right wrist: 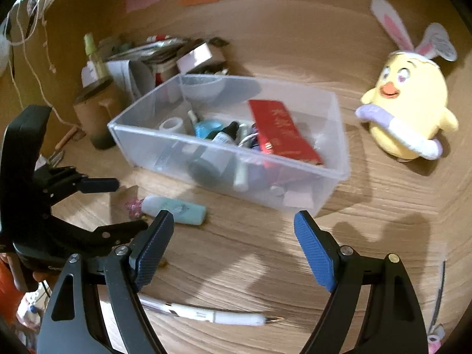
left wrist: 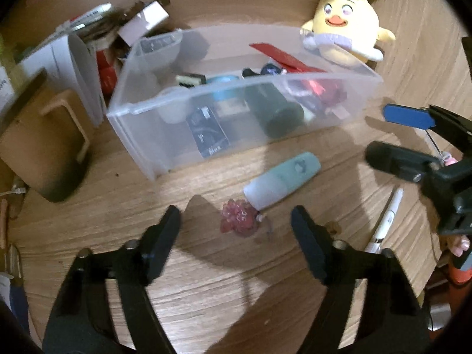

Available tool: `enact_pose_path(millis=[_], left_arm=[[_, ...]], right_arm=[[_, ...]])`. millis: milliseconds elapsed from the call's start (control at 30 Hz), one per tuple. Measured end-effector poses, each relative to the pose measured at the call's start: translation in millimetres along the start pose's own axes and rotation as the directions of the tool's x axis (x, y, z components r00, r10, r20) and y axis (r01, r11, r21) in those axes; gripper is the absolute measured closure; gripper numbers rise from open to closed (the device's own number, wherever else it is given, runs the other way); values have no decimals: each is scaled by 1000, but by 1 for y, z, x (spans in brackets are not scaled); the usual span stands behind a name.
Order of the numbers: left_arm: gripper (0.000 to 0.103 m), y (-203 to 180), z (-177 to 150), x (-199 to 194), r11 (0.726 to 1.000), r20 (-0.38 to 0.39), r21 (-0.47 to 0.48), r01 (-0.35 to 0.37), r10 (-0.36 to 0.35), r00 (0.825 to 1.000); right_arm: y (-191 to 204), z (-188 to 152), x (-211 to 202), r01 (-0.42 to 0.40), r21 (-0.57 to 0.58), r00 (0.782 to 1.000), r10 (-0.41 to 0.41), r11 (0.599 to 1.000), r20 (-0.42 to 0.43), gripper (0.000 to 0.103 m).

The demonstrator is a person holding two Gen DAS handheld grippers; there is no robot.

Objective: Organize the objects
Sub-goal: 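Grasp the pale blue-green bottle with the right tool while the left tool grasps the pink charm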

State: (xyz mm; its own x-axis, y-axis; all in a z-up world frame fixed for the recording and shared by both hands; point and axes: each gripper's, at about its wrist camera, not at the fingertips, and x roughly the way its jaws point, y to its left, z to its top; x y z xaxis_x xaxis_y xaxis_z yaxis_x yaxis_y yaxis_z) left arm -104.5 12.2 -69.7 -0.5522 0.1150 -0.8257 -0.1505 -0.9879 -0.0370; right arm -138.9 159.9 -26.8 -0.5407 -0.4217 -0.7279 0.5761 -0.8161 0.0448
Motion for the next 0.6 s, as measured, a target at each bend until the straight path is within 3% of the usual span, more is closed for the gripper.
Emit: enact_pose_path(millis=[433, 500, 600], left_arm=[[77, 4, -5, -5, 999, 41, 33, -4, 3, 999], [77, 6, -6, -6, 1000, 43, 24, 7, -8, 999], [77, 9, -8, -8, 1000, 45, 9, 0, -1, 999]], right_arm=[[39, 14, 50, -140, -163, 984, 119, 977, -135, 23], [43, 15, 55, -153, -185, 981, 126, 971, -148, 25], [48, 15, 63, -168, -213, 975, 130, 962, -178, 38]])
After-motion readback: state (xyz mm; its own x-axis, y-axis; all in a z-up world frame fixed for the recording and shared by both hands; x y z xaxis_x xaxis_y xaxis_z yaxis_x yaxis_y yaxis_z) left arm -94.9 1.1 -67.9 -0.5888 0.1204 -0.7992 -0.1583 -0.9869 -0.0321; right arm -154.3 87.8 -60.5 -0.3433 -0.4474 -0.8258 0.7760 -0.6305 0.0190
